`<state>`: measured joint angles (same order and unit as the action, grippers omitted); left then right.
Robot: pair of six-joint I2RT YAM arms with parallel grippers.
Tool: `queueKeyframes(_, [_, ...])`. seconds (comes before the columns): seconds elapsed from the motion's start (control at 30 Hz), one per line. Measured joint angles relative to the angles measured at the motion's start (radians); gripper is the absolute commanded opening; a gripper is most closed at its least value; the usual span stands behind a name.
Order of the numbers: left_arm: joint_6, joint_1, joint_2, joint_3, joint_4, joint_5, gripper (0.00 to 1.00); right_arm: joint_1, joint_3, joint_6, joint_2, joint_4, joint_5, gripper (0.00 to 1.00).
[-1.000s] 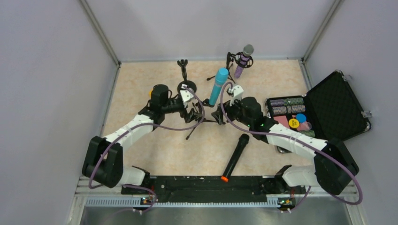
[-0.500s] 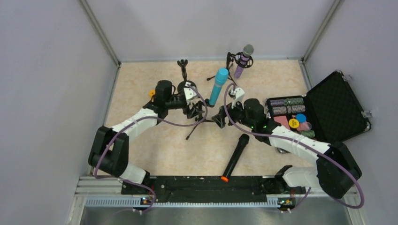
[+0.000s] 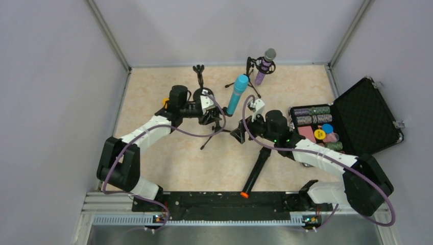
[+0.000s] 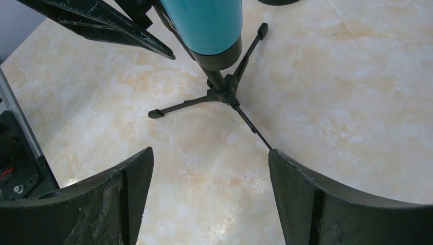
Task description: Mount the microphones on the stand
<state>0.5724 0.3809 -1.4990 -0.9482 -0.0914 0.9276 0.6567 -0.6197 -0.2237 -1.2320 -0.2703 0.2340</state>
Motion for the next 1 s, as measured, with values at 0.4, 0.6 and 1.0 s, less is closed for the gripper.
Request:
queueKeyframes(0.4, [-0.188, 0.0, 0.085, 0.054, -0.09, -0.014, 0.0, 0.0, 0.047, 0.049, 0.0, -0.124, 0.047, 0.78])
queueKeyframes(0.6, [-0.303, 0.008, 0.197, 0.086, -0.161, -0.063, 0.0, 0.007, 0.073, 0.05, 0.0, -0.221, 0.063, 0.77])
queueKeyframes(1.0, [-0.479, 0.103, 0.327, 0.183, -0.33, -0.196, 0.0, 0.052, 0.076, 0.013, -0.007, -0.405, 0.074, 0.73])
